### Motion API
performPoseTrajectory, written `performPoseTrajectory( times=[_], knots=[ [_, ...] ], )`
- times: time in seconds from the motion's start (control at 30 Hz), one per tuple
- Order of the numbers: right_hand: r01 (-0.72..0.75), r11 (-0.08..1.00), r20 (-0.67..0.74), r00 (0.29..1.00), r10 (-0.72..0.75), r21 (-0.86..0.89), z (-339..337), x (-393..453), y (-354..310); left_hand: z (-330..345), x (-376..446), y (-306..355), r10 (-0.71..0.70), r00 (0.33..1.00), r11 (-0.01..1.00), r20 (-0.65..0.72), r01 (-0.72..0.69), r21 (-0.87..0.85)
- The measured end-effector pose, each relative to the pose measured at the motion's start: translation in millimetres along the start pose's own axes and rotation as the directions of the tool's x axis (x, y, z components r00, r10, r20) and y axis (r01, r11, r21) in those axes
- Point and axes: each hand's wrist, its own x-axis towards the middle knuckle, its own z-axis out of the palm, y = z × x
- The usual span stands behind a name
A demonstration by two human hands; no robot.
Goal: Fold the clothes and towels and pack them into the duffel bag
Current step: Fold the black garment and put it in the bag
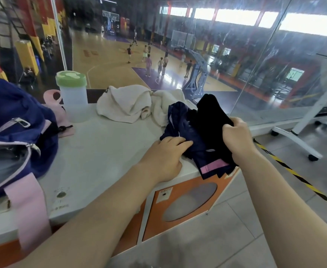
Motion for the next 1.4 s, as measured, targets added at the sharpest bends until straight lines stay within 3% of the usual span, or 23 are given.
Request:
performPoseTrajectory(
  times=[0.13,0.2,0.23,0.3,0.37,0.43,0.47,0.57,0.67,0.77,0.83,0.9,0.97,1.03,1.1,1.27,1.4],
  knots=[
    [-0.054,0.989,0.025,0.998,0.051,0.137,-6.8,-1.8,-3.9,-0.2,3.7,6.2,-0.024,0.996,0.999,-0.081,0.021,-0.031],
    [-0.051,0.979,0.033,0.998,0.045,0.196,-8.9,-4.3,-10.6,-3.6,8.2,11.9,-0.070,0.970,0.980,-0.234,0.023,-0.198],
    [-0.044,0.974,0.035,0.999,0.037,0.224,-9.4,-6.4,-16.2,-7.7,10.0,16.0,-0.135,0.951,0.933,-0.280,0.027,-0.360],
    [-0.019,0.966,0.052,0.999,0.005,0.259,-6.6,-10.4,-26.7,-16.5,12.5,22.9,-0.301,0.933,0.705,-0.199,0.077,-0.705],
    [0.014,0.966,0.102,0.994,-0.042,0.260,0.5,-17.4,-36.6,-24.1,15.6,26.5,-0.404,0.915,0.340,0.006,0.156,-0.927],
    [0.049,0.966,0.168,0.981,-0.093,0.252,9.8,-25.6,-43.9,-26.0,20.2,22.8,-0.442,0.883,-0.005,0.160,0.176,-0.984],
    [0.069,0.967,0.196,0.973,-0.119,0.246,14.1,-29.2,-46.1,-28.4,20.5,20.9,-0.446,0.871,-0.124,0.208,0.170,-0.978],
    [0.186,0.973,0.290,0.931,-0.220,0.139,26.8,-43.7,-52.8,-34.8,15.7,13.3,-0.411,0.868,-0.335,0.278,0.140,-0.932],
    [0.366,0.928,0.455,0.841,-0.293,-0.078,42.6,-53.3,-52.6,-40.6,11.3,10.1,-0.390,0.868,-0.416,0.306,0.130,-0.900],
    [0.399,0.907,0.550,0.791,-0.266,-0.135,44.9,-57.5,-51.5,-42.2,8.2,7.1,-0.392,0.836,-0.452,0.384,0.188,-0.872],
    [0.419,0.895,0.409,0.852,-0.328,-0.156,39.3,-54.3,-49.8,-44.3,6.8,6.1,-0.369,0.840,-0.444,0.397,0.216,-0.870],
    [0.449,0.820,0.137,0.893,-0.430,-0.356,33.2,-41.1,-42.6,-44.7,5.9,5.0,-0.380,0.827,-0.432,0.415,0.238,-0.870],
    [0.307,0.797,0.033,0.939,-0.341,-0.520,27.1,-28.0,-30.3,-43.1,4.9,4.7,-0.416,0.797,-0.408,0.438,0.267,-0.873],
    [0.113,0.863,0.068,0.993,-0.092,-0.492,21.3,-20.1,-19.9,-38.1,5.7,3.9,-0.454,0.771,-0.369,0.447,0.294,-0.881],
    [0.011,0.916,0.109,0.993,0.036,-0.402,16.9,-18.5,-14.2,-35.0,6.6,5.1,-0.478,0.762,-0.336,0.437,0.300,-0.893],
    [-0.060,0.992,0.157,0.984,0.078,-0.113,10.0,-16.2,-13.5,-29.9,6.0,7.3,-0.445,0.797,-0.293,0.409,0.302,-0.907],
    [0.021,0.994,0.102,0.995,-0.010,-0.110,3.8,-20.2,-21.2,-30.5,2.0,5.9,-0.406,0.812,-0.301,0.419,0.314,-0.900]
  ],
)
